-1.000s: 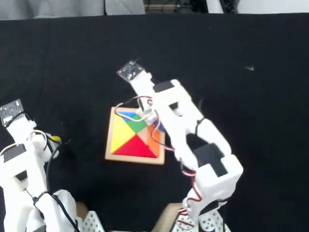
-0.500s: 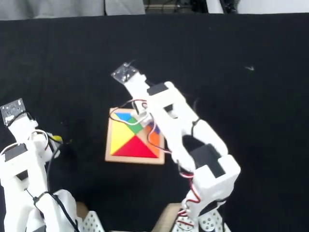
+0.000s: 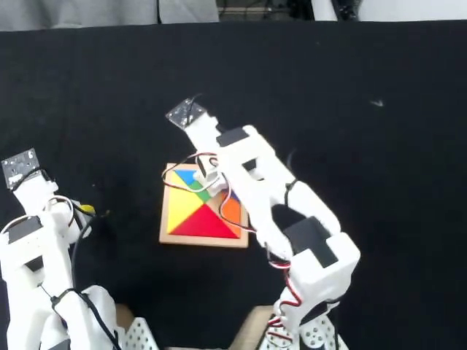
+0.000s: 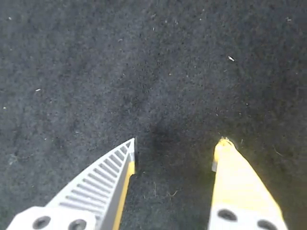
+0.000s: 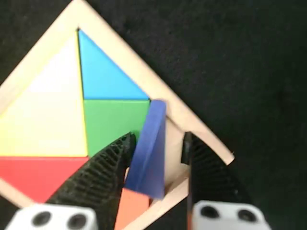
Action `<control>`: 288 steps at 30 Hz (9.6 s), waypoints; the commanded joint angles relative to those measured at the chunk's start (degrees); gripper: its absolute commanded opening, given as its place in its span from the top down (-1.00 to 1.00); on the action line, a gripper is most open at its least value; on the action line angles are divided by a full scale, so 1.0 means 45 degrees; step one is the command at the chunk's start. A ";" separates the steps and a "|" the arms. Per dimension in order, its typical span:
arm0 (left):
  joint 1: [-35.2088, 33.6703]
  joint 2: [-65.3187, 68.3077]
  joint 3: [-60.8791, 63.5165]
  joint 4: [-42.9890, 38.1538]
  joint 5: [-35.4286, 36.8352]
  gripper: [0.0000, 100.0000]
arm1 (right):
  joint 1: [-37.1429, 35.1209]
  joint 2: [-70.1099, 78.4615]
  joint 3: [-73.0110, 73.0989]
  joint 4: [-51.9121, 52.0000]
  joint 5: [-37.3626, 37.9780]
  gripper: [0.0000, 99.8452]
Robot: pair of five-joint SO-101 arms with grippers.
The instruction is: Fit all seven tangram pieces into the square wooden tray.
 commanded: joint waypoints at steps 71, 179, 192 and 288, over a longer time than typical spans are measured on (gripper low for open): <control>0.0205 -0.0274 -0.0049 -0.0039 0.0039 0.47 | 0.2989 -0.2882 0.3057 -0.2090 0.0801 0.98; 0.6105 -1.4554 0.3526 -0.0801 0.0020 0.47 | 0.5978 -2.7184 1.4799 -0.4278 -0.0234 0.98; 0.5636 -1.3890 0.6457 -0.2794 0.0020 0.47 | 0.5919 -2.6833 1.7924 -0.6818 -0.0332 0.98; 0.5109 -1.4281 0.6437 0.5685 0.0117 0.47 | 0.5978 -2.6891 1.7944 0.3204 -0.1661 0.98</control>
